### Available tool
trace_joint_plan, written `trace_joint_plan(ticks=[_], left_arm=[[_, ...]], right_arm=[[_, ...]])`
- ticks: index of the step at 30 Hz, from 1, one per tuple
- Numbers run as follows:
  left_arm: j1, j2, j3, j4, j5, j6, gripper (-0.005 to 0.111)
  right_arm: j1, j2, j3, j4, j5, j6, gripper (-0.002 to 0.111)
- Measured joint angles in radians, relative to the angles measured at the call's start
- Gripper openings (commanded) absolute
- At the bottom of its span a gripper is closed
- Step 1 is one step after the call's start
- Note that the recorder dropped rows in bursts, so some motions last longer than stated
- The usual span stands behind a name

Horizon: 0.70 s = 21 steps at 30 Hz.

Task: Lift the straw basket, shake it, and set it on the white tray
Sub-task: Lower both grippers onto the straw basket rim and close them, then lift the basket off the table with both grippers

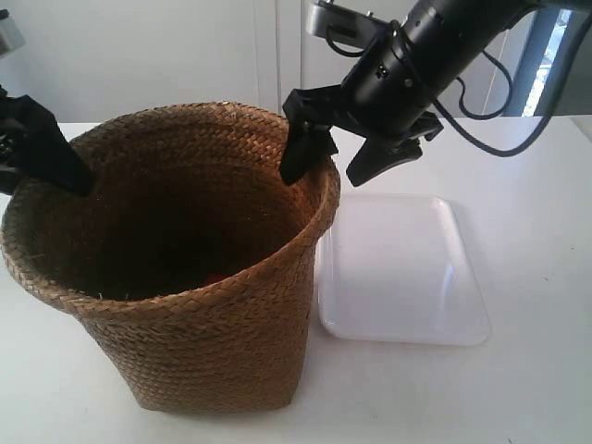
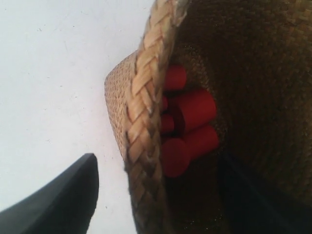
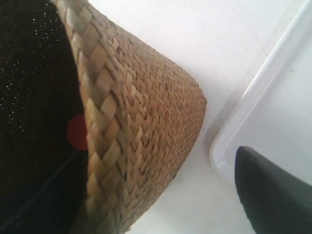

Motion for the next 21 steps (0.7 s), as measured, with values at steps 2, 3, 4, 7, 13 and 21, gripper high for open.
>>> trace_joint_plan(ticks=[2, 3, 4, 7, 13, 21], left_arm=[[0.0, 0.0, 0.0, -0.008, 0.006, 0.0, 0.071], [0.0, 0.0, 0.0, -0.008, 0.008, 0.0, 0.071], [0.0, 0.0, 0.0, -0.009, 0.01, 0.0, 0.071], [0.0, 0.0, 0.0, -0.012, 0.014, 0.0, 0.071], [0.0, 0.0, 0.0, -0.004, 0.019, 0.002, 0.067], [-0.052, 0.0, 0.0, 0.003, 0.01, 0.023, 0.065]], right_arm=[[0.0, 0.004, 0.0, 0.007, 0.004, 0.0, 0.078], [0.001, 0.006, 0.0, 0.007, 0.01, 0.0, 0.078], [0.003, 0.011, 0.0, 0.007, 0.014, 0.0, 0.077], [0.007, 0.03, 0.0, 0.007, 0.02, 0.0, 0.075], [0.011, 0.047, 0.0, 0.005, 0.026, 0.005, 0.072], [0.011, 0.047, 0.0, -0.001, 0.045, 0.026, 0.072]])
